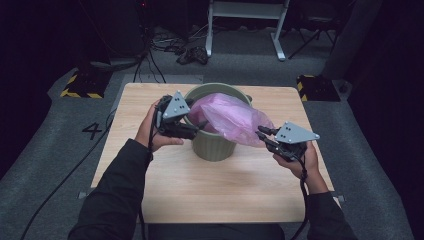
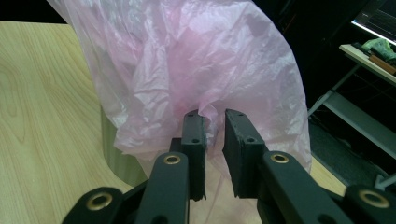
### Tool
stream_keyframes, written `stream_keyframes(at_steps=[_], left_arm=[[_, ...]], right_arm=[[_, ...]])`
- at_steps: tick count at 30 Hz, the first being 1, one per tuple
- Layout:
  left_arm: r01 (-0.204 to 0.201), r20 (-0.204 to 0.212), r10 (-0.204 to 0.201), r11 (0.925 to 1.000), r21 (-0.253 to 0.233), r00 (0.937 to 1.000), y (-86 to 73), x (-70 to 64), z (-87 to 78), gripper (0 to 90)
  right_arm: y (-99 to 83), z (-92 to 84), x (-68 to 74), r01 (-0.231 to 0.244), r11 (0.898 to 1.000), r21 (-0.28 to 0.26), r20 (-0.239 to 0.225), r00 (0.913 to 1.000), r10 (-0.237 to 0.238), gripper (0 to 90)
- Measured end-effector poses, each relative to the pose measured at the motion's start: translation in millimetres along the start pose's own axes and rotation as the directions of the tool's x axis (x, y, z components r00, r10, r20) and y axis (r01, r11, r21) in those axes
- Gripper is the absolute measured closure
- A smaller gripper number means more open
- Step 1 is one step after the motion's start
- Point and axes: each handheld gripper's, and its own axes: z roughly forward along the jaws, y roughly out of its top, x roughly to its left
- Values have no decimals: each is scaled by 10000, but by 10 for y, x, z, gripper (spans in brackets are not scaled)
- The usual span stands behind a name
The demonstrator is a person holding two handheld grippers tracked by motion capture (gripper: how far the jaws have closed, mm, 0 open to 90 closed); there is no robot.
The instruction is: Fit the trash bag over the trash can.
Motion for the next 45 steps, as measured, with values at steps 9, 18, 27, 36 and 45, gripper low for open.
stream_keyframes(at_steps=[9, 18, 27, 36, 45], left_arm=[[-879, 289, 888, 9957, -289, 9956, 205, -330, 110, 282], [-1811, 12, 1811, 9833, 181, 9835, 238, -330, 242, 854], [-1154, -256, 1150, 9932, -134, 9930, 115, -134, 109, 900], [-173, -814, 142, 9991, -382, 9966, -117, 122, -112, 900], [408, -1243, -474, 9976, -552, 9911, -309, 282, -296, 900]], right_arm=[[110, 16, 37, 203, 9998, -63, -70, 9998, -203, 841], [154, -32, 30, 193, 9996, -228, -12, 9998, -193, 862], [171, -91, -15, 61, 9994, -326, 190, 9998, -55, 842], [149, -97, -63, -181, 9992, -348, 607, 9980, 202, 651], [114, -79, -67, 28, 9999, -97, 396, 9992, -24, 445]])
